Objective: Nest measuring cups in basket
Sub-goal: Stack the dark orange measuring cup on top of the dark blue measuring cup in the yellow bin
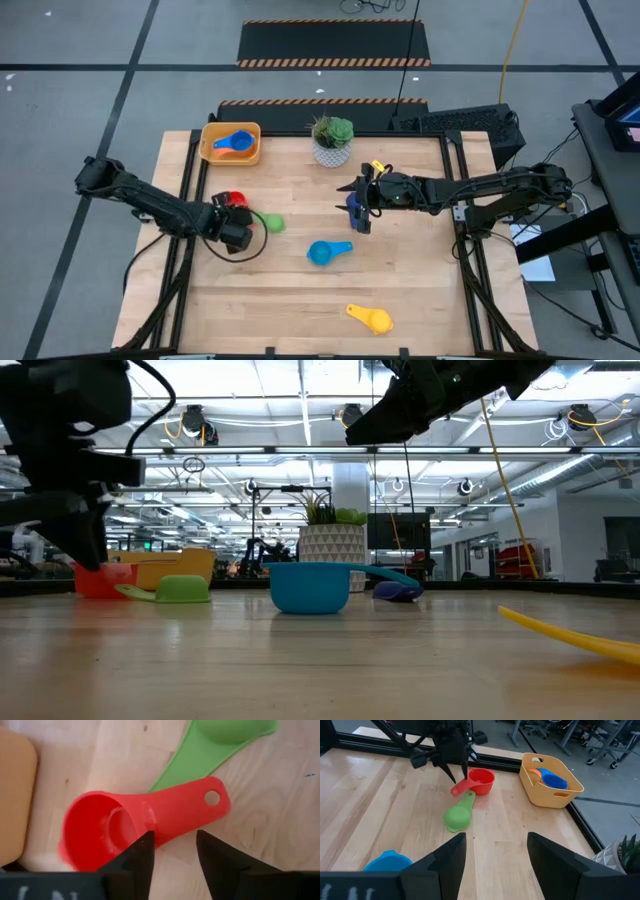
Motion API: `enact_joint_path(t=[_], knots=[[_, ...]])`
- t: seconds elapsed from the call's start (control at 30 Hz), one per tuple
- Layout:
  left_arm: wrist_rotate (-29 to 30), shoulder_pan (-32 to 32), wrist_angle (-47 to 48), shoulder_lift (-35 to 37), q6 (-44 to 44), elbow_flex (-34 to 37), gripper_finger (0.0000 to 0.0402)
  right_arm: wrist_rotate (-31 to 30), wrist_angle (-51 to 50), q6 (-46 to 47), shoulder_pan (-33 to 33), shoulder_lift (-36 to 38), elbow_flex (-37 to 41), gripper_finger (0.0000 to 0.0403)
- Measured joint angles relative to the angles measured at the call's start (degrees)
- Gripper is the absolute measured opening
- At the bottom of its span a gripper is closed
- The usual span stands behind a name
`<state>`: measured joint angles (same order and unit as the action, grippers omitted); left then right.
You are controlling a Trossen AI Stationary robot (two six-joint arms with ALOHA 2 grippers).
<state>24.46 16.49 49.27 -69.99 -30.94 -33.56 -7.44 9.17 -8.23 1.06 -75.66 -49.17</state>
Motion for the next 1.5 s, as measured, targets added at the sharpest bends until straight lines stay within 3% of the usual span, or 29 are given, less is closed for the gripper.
enact_joint_path(t=[0.2, 0.37, 1.07, 1.5], knots=[[-5.1, -3.3, -4.4, -5.0, 3.5, 0.0, 0.0073, 0.0, -0.3, 0.0, 0.0, 0.0, 0.0, 0.0203], [-5.6, -4.7, -5.0, -6.2, 6.8, -0.9, 0.0008, 0.0, -0.3, 0.0, 0.0, 0.0, 0.0, 0.0203], [-5.5, -4.9, -5.0, -2.9, 33.3, -21.5, 0.0002, 0.0, 1.0, 0.9, 0.0, 0.0, 0.0, 0.0203], [-14.0, -4.3, -10.9, -3.0, 46.0, -25.0, 0.0002, 0.3, 11.0, 0.4, -2.7, -4.5, 0.0, 0.0203]])
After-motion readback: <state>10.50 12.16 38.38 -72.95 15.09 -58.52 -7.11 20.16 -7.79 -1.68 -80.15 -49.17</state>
